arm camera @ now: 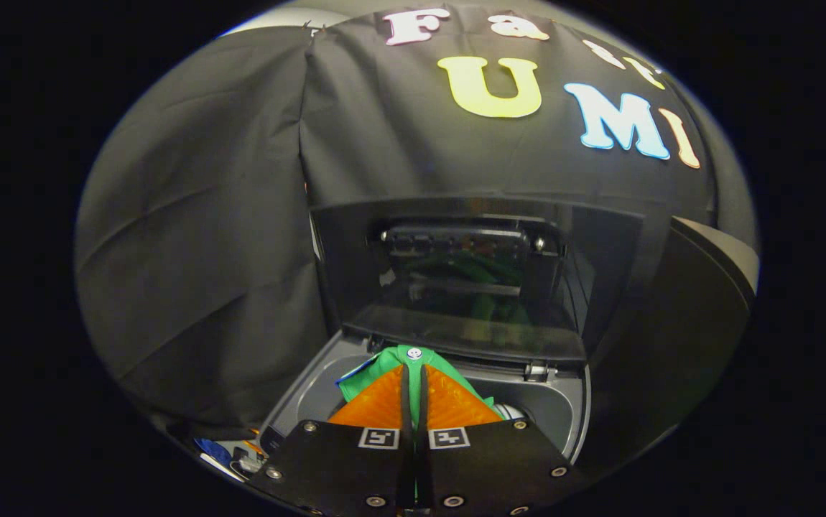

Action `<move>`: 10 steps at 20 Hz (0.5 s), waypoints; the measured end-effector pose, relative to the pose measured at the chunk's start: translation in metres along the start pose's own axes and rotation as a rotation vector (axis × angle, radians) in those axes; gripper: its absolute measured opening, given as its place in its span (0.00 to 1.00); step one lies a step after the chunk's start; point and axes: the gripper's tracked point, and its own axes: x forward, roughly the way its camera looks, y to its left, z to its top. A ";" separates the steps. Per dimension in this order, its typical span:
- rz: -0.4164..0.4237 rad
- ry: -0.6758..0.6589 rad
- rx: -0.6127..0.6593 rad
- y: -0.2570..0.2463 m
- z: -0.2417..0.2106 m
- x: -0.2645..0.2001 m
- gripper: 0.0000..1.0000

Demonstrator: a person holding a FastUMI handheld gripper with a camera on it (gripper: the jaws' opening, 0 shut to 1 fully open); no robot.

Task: Put the clothes into the washing machine and then close the washing machine lid.

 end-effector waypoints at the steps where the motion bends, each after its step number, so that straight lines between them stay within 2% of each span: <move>1: 0.001 0.022 -0.002 0.001 -0.009 0.003 0.01; 9: -0.040 0.152 -0.004 0.000 -0.057 0.015 0.09; 10: -0.039 0.136 -0.006 0.000 -0.056 0.016 0.14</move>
